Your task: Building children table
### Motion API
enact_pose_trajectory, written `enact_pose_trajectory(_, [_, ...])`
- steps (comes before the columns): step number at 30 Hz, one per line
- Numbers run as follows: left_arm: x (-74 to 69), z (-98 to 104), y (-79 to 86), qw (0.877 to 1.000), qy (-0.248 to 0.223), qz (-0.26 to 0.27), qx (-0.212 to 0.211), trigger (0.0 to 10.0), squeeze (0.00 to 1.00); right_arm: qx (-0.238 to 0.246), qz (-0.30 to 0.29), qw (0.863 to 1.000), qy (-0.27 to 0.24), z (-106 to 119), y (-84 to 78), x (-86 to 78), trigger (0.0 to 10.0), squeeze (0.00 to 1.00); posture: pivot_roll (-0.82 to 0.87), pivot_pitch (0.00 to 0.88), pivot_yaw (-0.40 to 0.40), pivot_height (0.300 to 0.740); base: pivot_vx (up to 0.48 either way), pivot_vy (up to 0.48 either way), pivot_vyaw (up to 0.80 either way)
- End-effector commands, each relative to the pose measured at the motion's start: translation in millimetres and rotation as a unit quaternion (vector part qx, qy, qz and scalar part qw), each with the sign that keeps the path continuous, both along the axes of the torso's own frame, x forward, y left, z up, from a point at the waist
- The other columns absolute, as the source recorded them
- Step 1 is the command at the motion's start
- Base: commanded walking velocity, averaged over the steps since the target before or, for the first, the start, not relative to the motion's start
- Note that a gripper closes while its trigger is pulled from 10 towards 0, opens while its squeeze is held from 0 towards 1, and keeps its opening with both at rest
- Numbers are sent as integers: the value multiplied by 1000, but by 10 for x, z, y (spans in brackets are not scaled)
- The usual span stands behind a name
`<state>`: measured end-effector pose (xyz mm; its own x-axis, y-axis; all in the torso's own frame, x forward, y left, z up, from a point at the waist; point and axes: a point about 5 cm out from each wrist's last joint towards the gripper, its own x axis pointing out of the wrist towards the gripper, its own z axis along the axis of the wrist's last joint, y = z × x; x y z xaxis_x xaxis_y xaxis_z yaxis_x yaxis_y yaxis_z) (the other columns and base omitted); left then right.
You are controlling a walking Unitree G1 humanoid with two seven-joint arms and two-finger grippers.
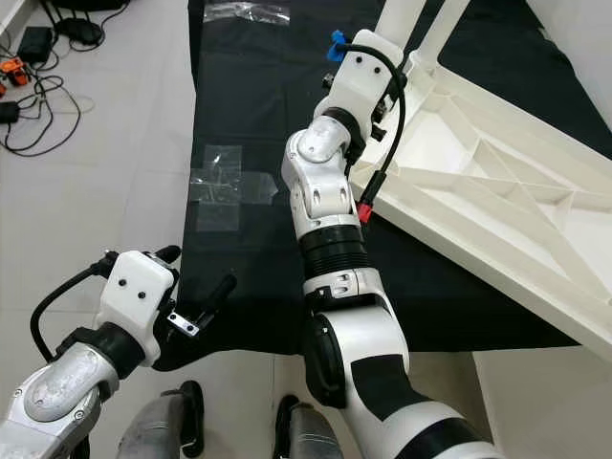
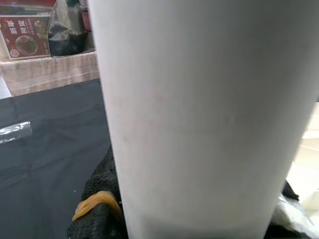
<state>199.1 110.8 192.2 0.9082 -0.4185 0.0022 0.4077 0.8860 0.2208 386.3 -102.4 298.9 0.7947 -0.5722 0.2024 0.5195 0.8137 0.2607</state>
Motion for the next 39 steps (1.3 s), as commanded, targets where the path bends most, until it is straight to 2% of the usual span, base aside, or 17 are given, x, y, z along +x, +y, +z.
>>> enact_pose_trajectory(1, [-23,-52,-31,1000,13,-10,4,10000,0,12,-3,997,78,-370,-21,24,10000,0,102,269,-122,740,0,0,0])
enact_pose_trajectory(7, [-27,-51,-59,1000,14,-19,-1,10000,0,9,8,995,96,-423,4,60,10000,0,102,269,-122,740,0,0,0])
enact_pose_trajectory(17, [-31,-45,-66,1000,13,-20,-2,10000,0,14,16,995,97,-430,3,73,10000,0,100,271,-121,740,0,0,0])
enact_pose_trajectory(18, [-33,-47,-64,1000,13,-20,-2,10000,0,14,16,995,95,-424,0,75,10000,149,100,271,-121,740,0,0,0])
enact_pose_trajectory(19, [-35,-50,-63,1000,14,-19,-1,10000,0,14,16,995,93,-418,-2,75,10000,710,100,271,-121,740,0,0,0])
enact_pose_trajectory(20, [-35,-50,-63,1000,14,-19,-1,10000,0,14,16,995,93,-418,-2,75,10000,710,100,271,-121,740,0,0,0])
enact_pose_trajectory(22, [-37,-52,-62,1000,14,-19,-1,10000,0,14,17,996,91,-411,-2,76,10000,949,100,272,-122,740,0,0,0])
enact_pose_trajectory(23, [-38,-52,-62,1000,14,-18,-1,10000,0,12,21,996,89,-406,3,80,10000,949,100,272,-122,740,0,0,0])
enact_pose_trajectory(24, [-40,-52,-62,1000,14,-18,-1,10000,0,16,25,996,85,-397,11,81,10000,0,100,273,-120,740,0,0,0])
enact_pose_trajectory(39, [-43,-59,-56,1000,15,-17,-1,10000,0,19,36,997,63,-364,39,42,10000,0,100,274,-120,740,0,0,0])
